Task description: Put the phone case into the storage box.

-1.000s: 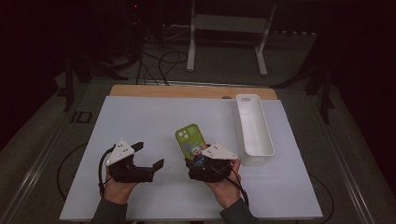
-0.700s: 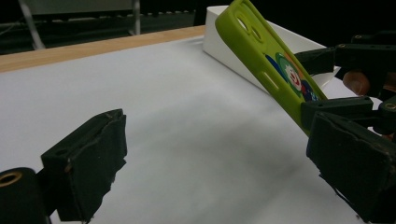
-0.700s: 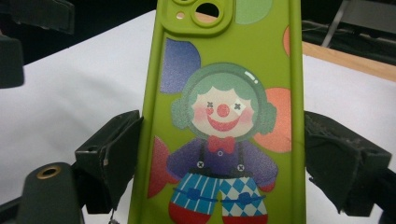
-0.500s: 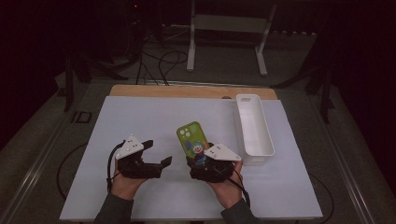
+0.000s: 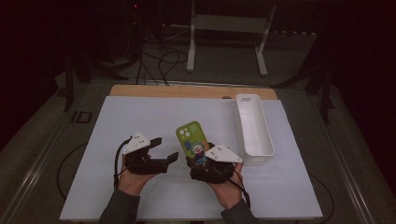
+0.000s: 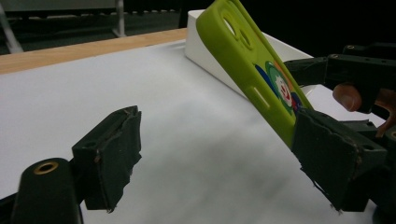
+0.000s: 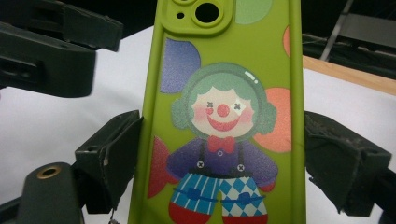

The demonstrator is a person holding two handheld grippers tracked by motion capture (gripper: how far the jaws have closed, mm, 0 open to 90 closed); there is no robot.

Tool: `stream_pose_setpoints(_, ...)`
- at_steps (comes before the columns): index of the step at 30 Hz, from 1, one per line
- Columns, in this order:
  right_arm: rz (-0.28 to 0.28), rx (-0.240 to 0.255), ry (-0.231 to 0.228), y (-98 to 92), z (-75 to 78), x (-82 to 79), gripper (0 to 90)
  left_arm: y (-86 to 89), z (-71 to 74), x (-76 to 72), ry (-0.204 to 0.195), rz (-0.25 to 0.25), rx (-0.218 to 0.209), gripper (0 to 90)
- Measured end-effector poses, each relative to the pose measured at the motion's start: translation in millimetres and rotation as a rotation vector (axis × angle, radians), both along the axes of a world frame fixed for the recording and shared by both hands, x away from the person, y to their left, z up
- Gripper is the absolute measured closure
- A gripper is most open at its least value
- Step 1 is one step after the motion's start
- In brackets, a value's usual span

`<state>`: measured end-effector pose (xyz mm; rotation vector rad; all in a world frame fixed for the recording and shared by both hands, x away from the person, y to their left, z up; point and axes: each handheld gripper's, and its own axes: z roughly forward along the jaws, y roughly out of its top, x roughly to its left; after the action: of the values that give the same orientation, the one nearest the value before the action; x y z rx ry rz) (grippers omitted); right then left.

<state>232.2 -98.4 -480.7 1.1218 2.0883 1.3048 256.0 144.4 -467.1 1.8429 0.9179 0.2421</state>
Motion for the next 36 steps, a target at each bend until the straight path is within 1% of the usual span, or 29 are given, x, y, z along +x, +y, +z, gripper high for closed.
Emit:
stream_pose_setpoints(2, 0.003, 0.001, -0.004, 0.3, 0.3, -0.5, 15.5, -2.6, 0.3, 0.9, 0.003, -0.005, -0.005, 18.3)
stream_pose_setpoints(7, 0.010, 0.003, -0.011, 1.5, 0.6, -2.1, 15.5, -5.8, -0.8, 3.5, 0.015, -0.019, -0.034, 24.7)
stream_pose_setpoints(12, 0.021, 0.005, -0.017, 3.2, 0.0, -2.7, 15.5, -7.9, -0.1, 5.7, 0.027, -0.034, -0.069, 34.6)
stream_pose_setpoints(15, 0.023, 0.006, -0.023, 3.9, 0.1, -3.0, 15.5, -10.1, 0.9, 6.8, 0.035, -0.041, -0.084, 38.8)
stream_pose_setpoints(22, 0.033, 0.011, -0.032, 4.7, 0.9, -3.7, 15.5, -15.7, 1.7, 8.4, 0.041, -0.060, -0.107, 46.5)
stream_pose_setpoints(29, 0.044, 0.007, -0.046, 6.9, 1.8, -4.6, 15.5, -20.5, 1.5, 9.1, 0.050, -0.082, -0.129, 57.1)
stream_pose_setpoints(30, 0.043, 0.006, -0.052, 7.1, 1.8, -4.9, 15.5, -21.5, 1.2, 9.2, 0.054, -0.083, -0.130, 57.1)
stream_pose_setpoints(32, 0.036, 0.001, -0.066, 7.8, 2.7, -5.7, 15.6, -22.0, 0.8, 9.6, 0.059, -0.089, -0.141, 60.8)
stream_pose_setpoints(35, 0.040, -0.003, -0.068, 8.2, 2.2, -4.8, 15.6, -22.4, 0.7, 10.2, 0.062, -0.089, -0.153, 63.8)
stream_pose_setpoints(36, 0.039, -0.002, -0.062, 8.1, 1.6, -4.4, 15.6, -22.4, 0.8, 10.3, 0.062, -0.089, -0.155, 65.8)
